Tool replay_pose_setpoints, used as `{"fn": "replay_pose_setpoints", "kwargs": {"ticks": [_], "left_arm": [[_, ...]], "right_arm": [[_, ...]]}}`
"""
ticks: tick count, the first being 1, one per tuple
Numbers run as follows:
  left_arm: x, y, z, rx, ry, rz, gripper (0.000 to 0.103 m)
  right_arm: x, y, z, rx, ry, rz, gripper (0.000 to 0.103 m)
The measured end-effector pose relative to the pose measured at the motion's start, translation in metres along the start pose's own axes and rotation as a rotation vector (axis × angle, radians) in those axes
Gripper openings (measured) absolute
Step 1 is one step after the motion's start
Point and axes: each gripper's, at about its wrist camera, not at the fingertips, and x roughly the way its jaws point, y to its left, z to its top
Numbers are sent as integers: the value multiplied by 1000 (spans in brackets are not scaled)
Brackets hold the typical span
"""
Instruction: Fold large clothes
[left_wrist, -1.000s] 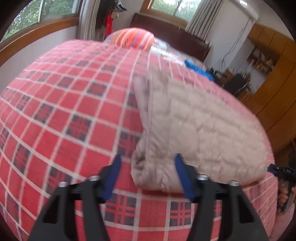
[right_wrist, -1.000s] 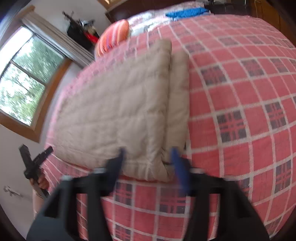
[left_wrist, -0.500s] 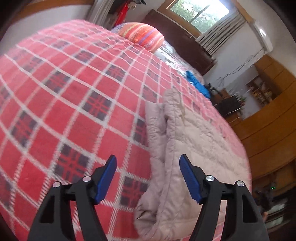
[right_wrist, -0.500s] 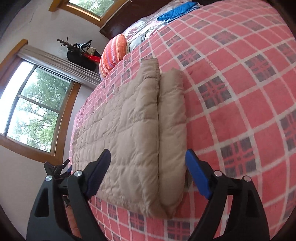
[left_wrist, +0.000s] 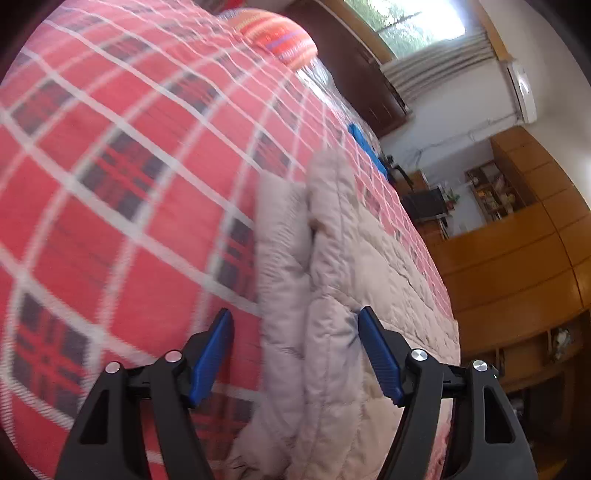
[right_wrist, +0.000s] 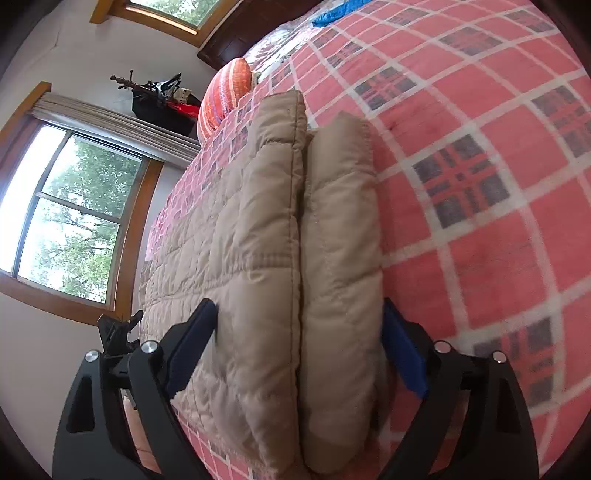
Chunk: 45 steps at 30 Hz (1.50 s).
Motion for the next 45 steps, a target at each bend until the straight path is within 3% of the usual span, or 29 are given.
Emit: {"fn": "replay_pose_setpoints", "kwargs": {"ticks": [5, 9, 12, 15, 17, 20, 22, 33, 45], "left_arm": [[12, -9, 1, 17, -4, 25, 71], [21, -24, -6, 44, 63, -50, 69], [28, -35, -10, 84, 76, 18, 56], [29, -39, -10, 74, 67, 31, 41], [26, -43, -12, 64, 54, 29, 27], [17, -56, -17, 91, 15, 50, 19], [9, -68, -20, 119, -14, 64, 17], [-47, -132, -38, 240, -100, 49, 15], [-145, -161, -124, 323, -133, 5, 15]], "right_arm": [[9, 8, 0, -30, -12, 17, 90], [17, 23, -1, -96, -4, -15, 83], [22, 27, 0, -112, 2, -29, 71], [20, 29, -1, -121, 6, -31, 55], [18, 32, -1, -133, 7, -27, 38], [11, 38, -1, -146, -5, -13, 24], [5, 46, -4, -155, -13, -17, 20], [-52, 91, -19, -253, -59, -18, 15], [-150, 124, -100, -356, -121, -1, 15]]}}
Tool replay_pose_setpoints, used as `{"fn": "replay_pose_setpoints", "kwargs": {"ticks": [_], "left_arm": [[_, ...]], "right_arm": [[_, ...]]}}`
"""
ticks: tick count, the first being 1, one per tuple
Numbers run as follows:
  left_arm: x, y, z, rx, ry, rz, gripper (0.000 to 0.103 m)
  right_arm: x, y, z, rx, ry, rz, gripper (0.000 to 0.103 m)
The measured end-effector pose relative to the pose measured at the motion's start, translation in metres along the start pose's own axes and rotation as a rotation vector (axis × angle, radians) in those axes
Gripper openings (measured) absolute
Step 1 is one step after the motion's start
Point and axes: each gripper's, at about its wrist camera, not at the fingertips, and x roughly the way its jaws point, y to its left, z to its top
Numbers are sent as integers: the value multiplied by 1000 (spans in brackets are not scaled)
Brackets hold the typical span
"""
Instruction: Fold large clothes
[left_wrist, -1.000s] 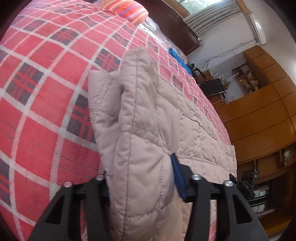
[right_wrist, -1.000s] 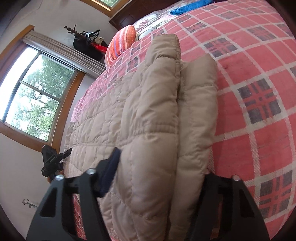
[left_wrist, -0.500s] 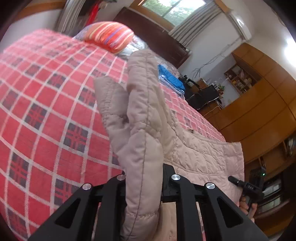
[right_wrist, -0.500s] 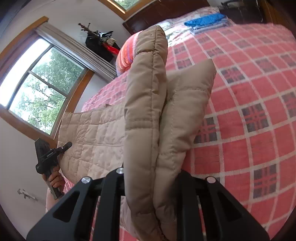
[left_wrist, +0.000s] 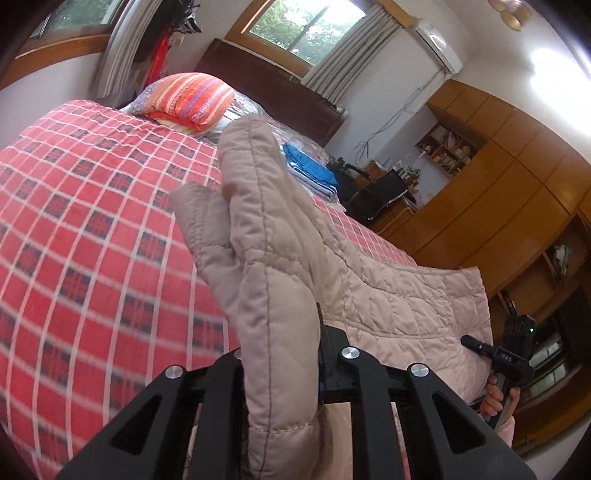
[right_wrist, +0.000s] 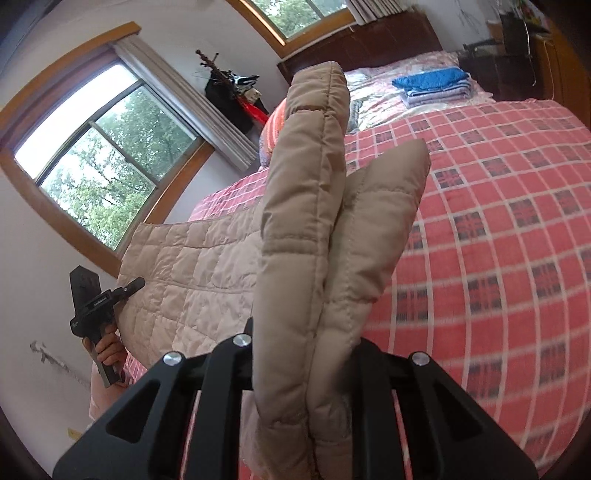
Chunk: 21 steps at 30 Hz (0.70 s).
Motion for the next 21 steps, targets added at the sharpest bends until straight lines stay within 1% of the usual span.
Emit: {"fn": "replay_pose_setpoints", "kwargs": {"ticks": [2, 5, 10, 12, 16, 21], "left_arm": [[-15, -6, -15, 14, 6, 0, 15], [-35, -10, -42, 25, 15, 0, 15], [-59, -5, -89, 30, 33, -1, 15], [-63, 2, -109, 26, 53, 1, 15], [-58, 19, -135, 6, 87, 11, 15], [-43, 40, -162, 9, 101, 52, 16]], "right_arm": [[-16, 11, -18, -31, -3, -6, 15], [-34, 21, -47, -46, 3, -11, 15], [-50, 29, -89, -54, 12, 2, 15], [-51, 29, -109, -51, 31, -3, 15], [-42, 21, -138, -30, 68, -9, 15], [-20, 0, -160, 37, 107, -22, 16]]}}
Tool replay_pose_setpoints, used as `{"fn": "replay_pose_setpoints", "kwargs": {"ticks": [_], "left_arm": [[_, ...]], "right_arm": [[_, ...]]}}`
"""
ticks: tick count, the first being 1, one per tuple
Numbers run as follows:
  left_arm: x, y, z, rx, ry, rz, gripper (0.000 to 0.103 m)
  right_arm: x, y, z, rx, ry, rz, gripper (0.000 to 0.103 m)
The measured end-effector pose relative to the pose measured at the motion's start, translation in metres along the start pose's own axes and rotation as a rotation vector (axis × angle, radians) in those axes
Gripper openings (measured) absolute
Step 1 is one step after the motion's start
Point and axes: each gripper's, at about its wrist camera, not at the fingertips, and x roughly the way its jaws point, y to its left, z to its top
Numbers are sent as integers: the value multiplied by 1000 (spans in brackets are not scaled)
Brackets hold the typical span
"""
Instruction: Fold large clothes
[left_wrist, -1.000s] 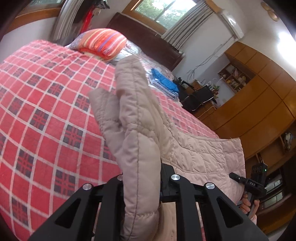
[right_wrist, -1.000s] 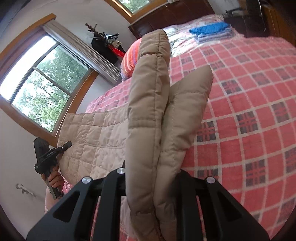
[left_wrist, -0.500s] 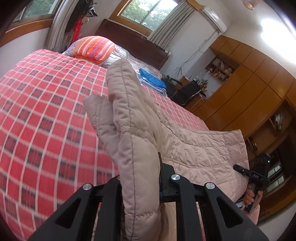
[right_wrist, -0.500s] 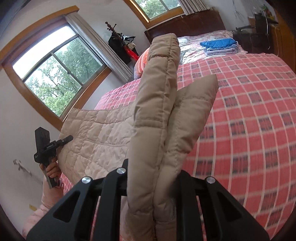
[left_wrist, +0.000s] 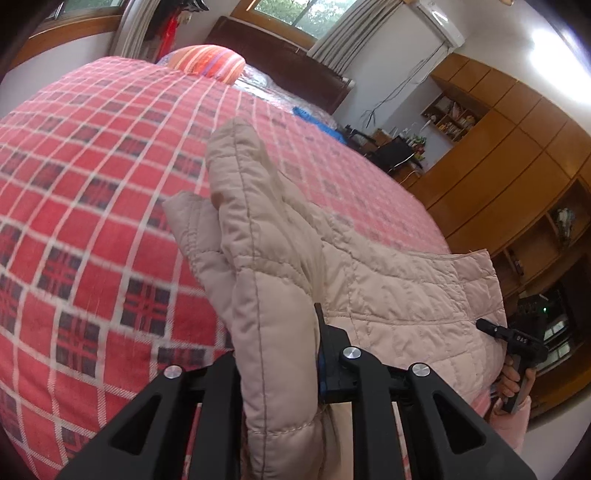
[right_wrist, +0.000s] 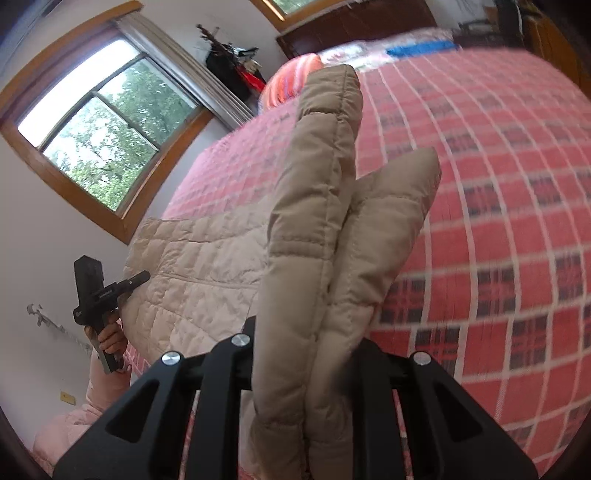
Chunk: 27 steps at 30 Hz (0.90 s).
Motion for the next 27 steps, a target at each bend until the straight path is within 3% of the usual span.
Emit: {"fn": "replay_pose_setpoints", "kwargs": {"ticks": [8, 15, 18, 20, 27], "left_arm": [[38, 33, -14, -31, 57, 37, 23], [44, 27, -24, 40, 44, 115, 30], [40, 26, -23, 28, 56, 126, 36], [34, 28, -22, 16, 59, 126, 39], [-6, 32, -25, -26, 17, 131, 40]], "right_arm": [[39, -40, -8, 137, 54, 18, 19], [59, -47, -10, 164, 82, -17, 24], [53, -50, -15, 186, 75, -4, 34], [41, -50, -17, 209, 51, -39, 54], [-20, -43, -37, 158, -47, -56, 64]]}}
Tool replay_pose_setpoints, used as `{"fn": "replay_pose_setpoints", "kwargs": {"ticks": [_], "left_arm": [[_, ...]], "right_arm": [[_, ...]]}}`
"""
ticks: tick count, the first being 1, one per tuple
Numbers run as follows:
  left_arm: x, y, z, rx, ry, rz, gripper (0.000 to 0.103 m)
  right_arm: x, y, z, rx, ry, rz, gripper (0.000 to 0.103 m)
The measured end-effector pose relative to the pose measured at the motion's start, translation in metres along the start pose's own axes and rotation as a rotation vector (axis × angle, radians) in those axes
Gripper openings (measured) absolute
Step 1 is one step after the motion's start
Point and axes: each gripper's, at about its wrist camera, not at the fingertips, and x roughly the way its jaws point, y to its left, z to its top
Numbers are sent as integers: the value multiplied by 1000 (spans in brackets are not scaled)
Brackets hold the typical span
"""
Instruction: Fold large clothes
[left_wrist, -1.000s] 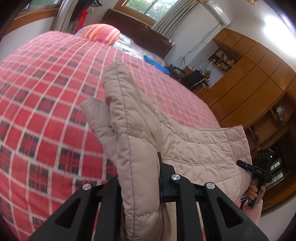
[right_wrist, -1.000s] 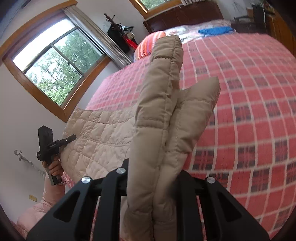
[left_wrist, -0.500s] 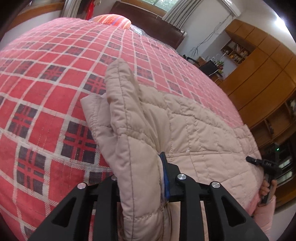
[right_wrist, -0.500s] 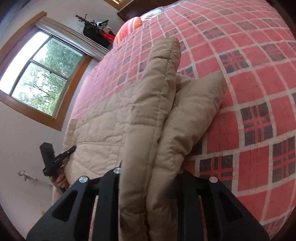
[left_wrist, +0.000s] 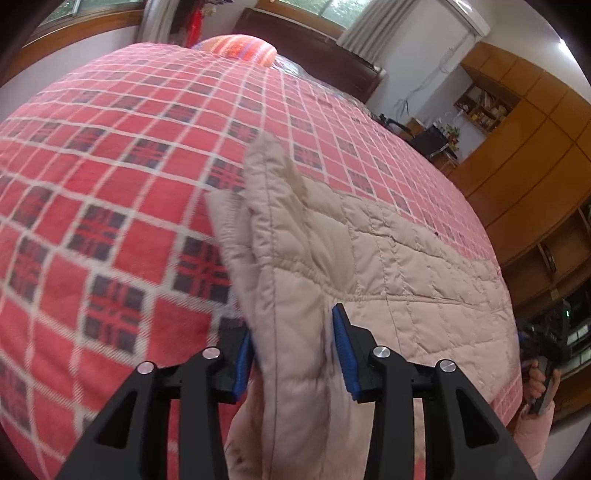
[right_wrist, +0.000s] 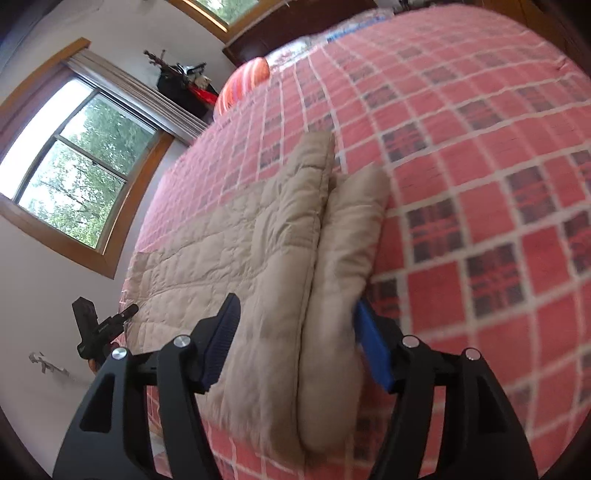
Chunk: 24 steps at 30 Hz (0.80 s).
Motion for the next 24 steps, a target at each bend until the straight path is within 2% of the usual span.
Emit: {"fn": "replay_pose_setpoints", "kwargs": {"ticks": [6, 10, 12, 14, 17, 20, 24], "left_arm": [[-44, -2, -13, 19, -145, 84, 42], [-59, -14, -20, 43, -179, 67, 43], [-61, -23, -25, 59, -176, 43, 43], [-59, -31, -28, 86, -159, 29, 43], [-50, -40, -32, 113, -114, 53, 43], [-36, -40, -39, 114, -59, 73, 43], [-18, -33, -43, 121, -9, 95, 43]], "right_arm": [[-20, 11, -47, -89, 3, -18, 64], [-15, 10, -62, -74, 21, -34, 54], [-14, 12, -67, -83, 19, -49, 51], [-14, 13, -70, -84, 23, -68, 40], [-16, 17, -69, -113, 19, -104, 28], [-13, 20, -71, -128, 27, -137, 25], [11, 11, -73, -94, 98, -193, 25]]}}
